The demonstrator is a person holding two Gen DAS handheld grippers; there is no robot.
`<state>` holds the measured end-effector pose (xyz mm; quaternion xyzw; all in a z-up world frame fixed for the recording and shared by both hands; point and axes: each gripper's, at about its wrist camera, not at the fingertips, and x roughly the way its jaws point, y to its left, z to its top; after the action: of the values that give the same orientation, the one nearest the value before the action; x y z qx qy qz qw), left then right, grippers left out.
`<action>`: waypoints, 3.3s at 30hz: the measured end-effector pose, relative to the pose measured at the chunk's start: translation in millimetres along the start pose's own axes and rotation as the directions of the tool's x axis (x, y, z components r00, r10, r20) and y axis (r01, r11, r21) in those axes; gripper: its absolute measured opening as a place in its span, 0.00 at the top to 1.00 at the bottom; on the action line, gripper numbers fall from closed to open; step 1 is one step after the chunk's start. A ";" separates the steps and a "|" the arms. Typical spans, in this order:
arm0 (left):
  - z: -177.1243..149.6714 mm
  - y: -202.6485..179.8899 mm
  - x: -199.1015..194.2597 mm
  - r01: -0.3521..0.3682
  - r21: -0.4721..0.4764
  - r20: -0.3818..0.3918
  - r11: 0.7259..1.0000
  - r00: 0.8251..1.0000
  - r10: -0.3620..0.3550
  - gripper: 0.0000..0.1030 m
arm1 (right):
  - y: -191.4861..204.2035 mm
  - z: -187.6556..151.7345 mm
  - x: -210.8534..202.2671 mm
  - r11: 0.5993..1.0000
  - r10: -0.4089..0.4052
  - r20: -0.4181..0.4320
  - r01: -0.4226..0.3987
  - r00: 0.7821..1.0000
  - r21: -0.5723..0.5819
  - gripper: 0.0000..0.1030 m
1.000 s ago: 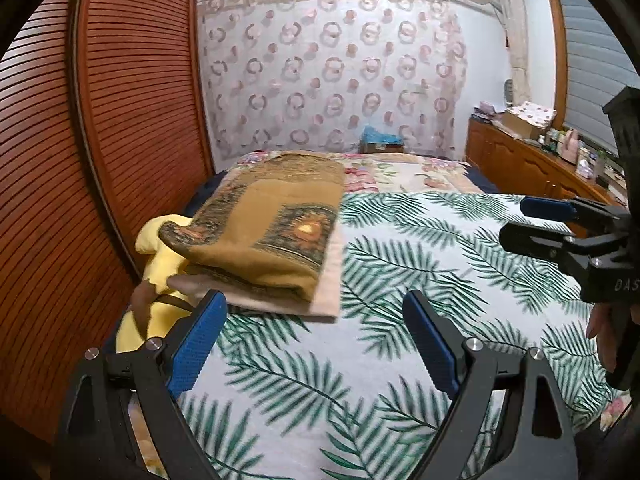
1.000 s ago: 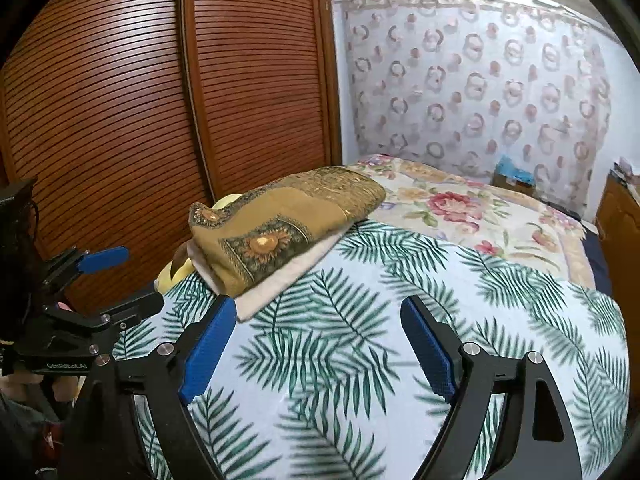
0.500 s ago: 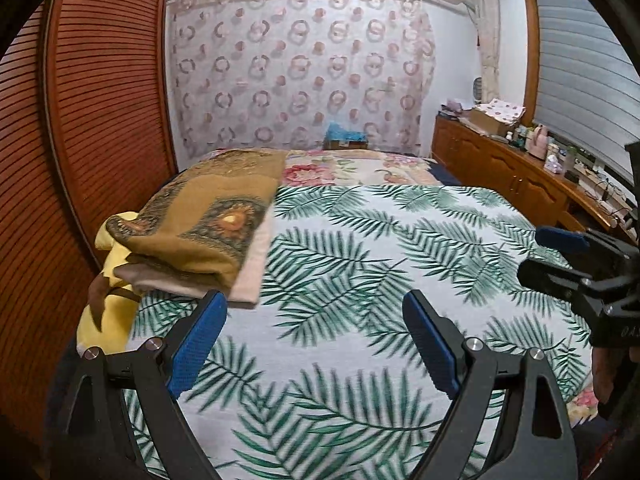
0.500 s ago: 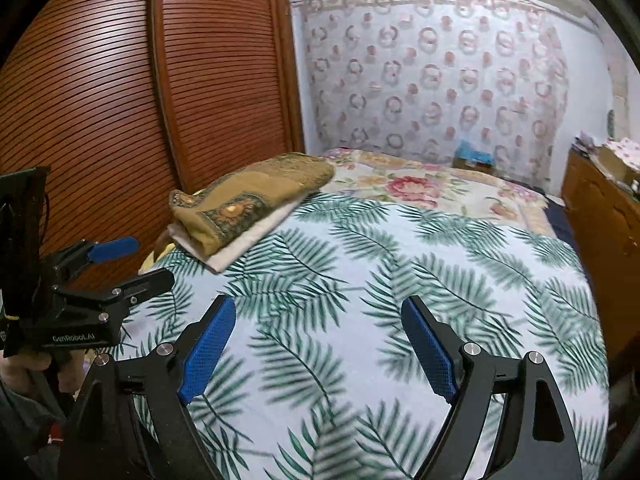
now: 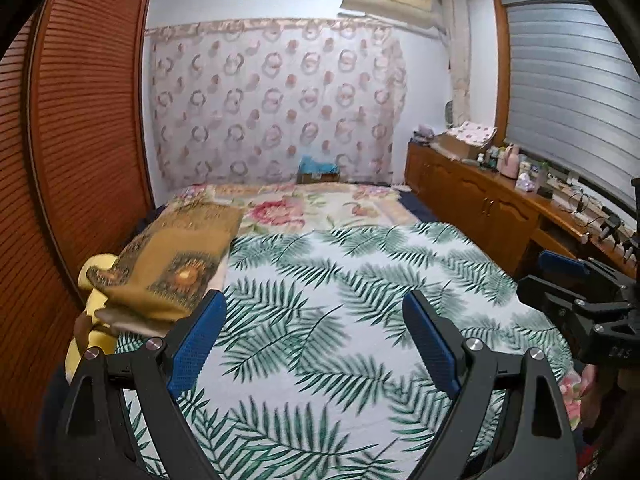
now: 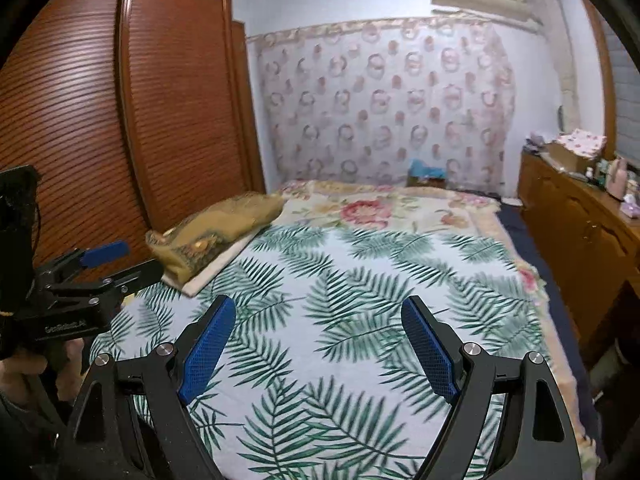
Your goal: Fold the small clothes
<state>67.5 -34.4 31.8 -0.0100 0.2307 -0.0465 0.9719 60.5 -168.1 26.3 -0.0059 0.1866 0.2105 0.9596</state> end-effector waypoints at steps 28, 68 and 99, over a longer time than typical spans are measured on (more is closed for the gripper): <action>29.1 -8.3 -45.1 -0.039 0.007 0.112 0.999 0.993 0.038 0.13 | -24.2 -2.8 -58.9 0.991 -0.136 0.129 0.135 0.982 0.014 0.16; 27.0 -6.2 -43.5 -0.043 0.003 0.108 0.999 0.993 0.042 0.13 | -37.7 -0.9 -54.7 0.993 -0.121 0.120 0.121 0.985 0.009 0.16; 28.2 -6.5 -43.3 -0.043 0.003 0.107 0.999 0.993 0.042 0.13 | -47.4 -2.5 -54.1 0.994 -0.111 0.112 0.110 0.988 0.012 0.16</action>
<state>41.2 -36.8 76.6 -0.0049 0.1784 -0.0257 0.9836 33.3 -233.3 40.4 -0.0017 0.1324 0.1565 0.9788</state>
